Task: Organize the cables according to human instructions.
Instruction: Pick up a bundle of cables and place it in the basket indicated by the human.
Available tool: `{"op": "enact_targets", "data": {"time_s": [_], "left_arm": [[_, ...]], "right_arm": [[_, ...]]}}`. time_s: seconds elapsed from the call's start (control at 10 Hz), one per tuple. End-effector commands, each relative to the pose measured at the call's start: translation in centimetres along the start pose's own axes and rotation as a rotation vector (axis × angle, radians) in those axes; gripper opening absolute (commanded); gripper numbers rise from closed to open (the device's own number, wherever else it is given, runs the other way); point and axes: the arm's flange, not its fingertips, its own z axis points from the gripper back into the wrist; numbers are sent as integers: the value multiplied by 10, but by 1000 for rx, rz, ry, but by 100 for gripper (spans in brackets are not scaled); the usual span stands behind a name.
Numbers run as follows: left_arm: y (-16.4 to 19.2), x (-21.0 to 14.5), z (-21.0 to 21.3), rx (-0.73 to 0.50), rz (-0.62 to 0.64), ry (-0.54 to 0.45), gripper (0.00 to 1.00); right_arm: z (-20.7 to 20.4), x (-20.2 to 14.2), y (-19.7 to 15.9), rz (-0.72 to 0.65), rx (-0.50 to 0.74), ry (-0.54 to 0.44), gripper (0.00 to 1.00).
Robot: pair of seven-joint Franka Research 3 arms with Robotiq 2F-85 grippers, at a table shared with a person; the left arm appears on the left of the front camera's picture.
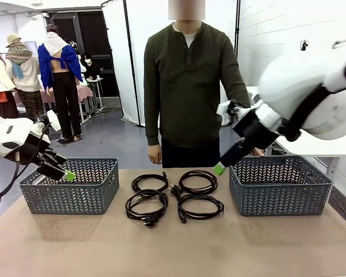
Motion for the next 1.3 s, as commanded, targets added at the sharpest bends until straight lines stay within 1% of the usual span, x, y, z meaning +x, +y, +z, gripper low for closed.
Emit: {"op": "enact_targets", "data": {"time_s": [0.0, 0.1, 0.3, 0.5, 0.7, 0.9, 1.1, 1.2], "left_arm": [[2, -2, -2, -5, 5, -4, 100], [2, -2, -2, -5, 5, -4, 100], [2, -2, -2, -5, 5, -4, 100], [2, -2, -2, -5, 5, -4, 100], [2, -2, -2, -5, 5, -4, 100], [2, -2, -2, -5, 5, -4, 100], [2, -2, -2, -5, 5, -4, 100], [2, -2, -2, -5, 5, -4, 100]], "right_arm": [[-12, 32, 6, -105, -13, 138, 100], [-26, 45, 9, -141, -53, 178, 100], [-54, 66, 16, -149, -138, 236, 100], [-89, 80, 16, -171, -209, 288, 100], [-119, 89, 12, -190, -219, 313, 100], [-139, 92, 6, -211, -221, 323, 100], [-143, 87, -2, -211, -228, 313, 100], [-141, 83, 5, -201, -187, 327, 100]]}}
